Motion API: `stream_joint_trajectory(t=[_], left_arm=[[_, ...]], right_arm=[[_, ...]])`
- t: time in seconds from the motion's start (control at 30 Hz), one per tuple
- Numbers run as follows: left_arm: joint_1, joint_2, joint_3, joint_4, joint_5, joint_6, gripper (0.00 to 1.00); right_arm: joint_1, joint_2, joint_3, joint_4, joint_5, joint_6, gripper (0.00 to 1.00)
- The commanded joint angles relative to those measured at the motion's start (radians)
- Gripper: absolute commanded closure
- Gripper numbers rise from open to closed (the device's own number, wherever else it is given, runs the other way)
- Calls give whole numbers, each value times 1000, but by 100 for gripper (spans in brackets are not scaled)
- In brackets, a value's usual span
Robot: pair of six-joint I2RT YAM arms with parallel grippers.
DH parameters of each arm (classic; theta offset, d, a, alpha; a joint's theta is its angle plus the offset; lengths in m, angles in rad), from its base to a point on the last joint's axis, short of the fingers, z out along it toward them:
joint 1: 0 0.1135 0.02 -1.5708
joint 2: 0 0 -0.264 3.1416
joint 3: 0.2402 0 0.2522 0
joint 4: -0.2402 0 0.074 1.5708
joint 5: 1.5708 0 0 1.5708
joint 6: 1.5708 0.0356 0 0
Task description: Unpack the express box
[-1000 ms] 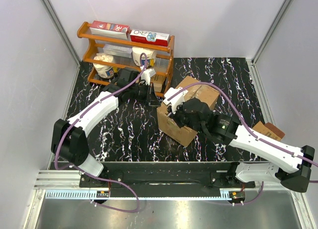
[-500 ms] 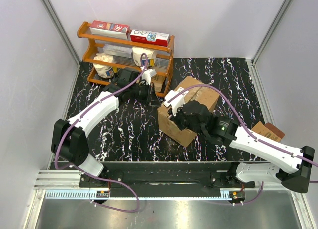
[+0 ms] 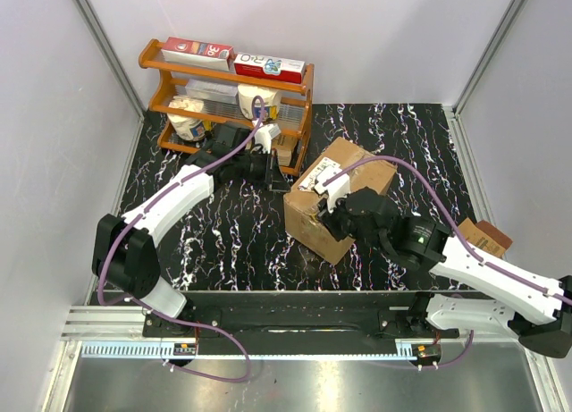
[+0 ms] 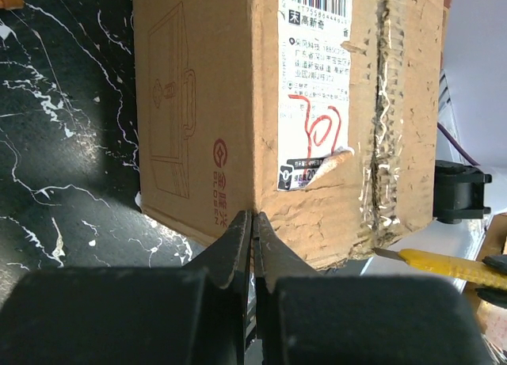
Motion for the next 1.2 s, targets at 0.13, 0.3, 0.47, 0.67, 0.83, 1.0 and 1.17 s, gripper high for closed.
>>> stream_joint_trajectory(t=[0.13, 0.3, 0.47, 0.67, 0.83, 1.0, 1.17], left_arm=[[14, 39, -12, 1, -149, 41, 100], [14, 34, -13, 10, -127, 40, 100], [14, 31, -12, 15, -121, 43, 100], [14, 30, -13, 15, -107, 46, 100], [14, 14, -6, 17, -75, 49, 100], [11, -24, 8, 23, -28, 60, 98], [2, -72, -9, 47, 32, 78, 89]], right_arm=[[1, -50, 4, -211, 16, 50, 100], [1, -82, 52, -265, 36, 45, 100], [1, -97, 92, -306, 36, 36, 100], [1, -106, 119, -306, 46, 44, 100], [1, -128, 165, -248, 109, 38, 100], [1, -128, 194, -144, 327, 62, 100], [-5, -19, 240, -137, 597, 150, 100]])
